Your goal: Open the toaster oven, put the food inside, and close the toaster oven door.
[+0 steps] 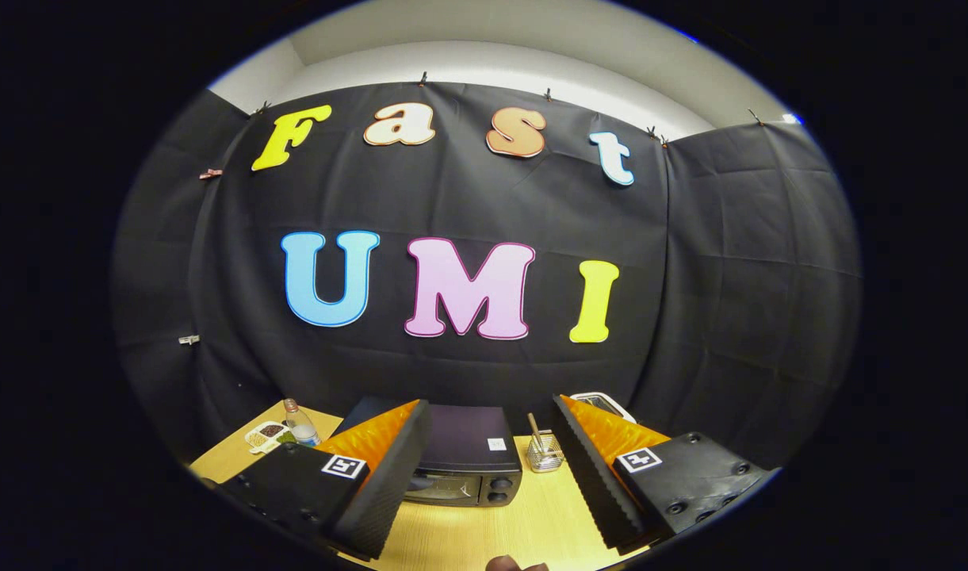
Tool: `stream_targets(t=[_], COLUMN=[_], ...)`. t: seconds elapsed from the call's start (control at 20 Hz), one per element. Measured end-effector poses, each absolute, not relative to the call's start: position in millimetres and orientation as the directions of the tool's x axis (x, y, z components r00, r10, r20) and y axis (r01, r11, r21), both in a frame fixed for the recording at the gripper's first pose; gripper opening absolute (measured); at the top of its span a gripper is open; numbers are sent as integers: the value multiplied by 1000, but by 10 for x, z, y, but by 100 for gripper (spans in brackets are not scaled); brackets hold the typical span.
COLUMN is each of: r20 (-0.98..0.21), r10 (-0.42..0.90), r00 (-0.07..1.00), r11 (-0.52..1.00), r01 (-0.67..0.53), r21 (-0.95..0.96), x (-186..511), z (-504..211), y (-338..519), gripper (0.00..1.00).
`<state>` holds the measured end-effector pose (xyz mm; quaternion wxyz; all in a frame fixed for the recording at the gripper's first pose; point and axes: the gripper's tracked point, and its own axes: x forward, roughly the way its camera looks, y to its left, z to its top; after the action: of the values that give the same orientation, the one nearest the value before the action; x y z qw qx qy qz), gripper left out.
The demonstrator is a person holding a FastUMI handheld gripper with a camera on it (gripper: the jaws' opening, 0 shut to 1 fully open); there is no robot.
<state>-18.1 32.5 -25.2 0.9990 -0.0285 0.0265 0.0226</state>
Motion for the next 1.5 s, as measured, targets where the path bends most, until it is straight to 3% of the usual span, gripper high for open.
stream_targets(t=[1.5], r20=[-36], r10=[11], r00=[999], r11=[998], r01=[-13], r21=[-57], x=[-238], z=[-196], y=[219], gripper=[99])
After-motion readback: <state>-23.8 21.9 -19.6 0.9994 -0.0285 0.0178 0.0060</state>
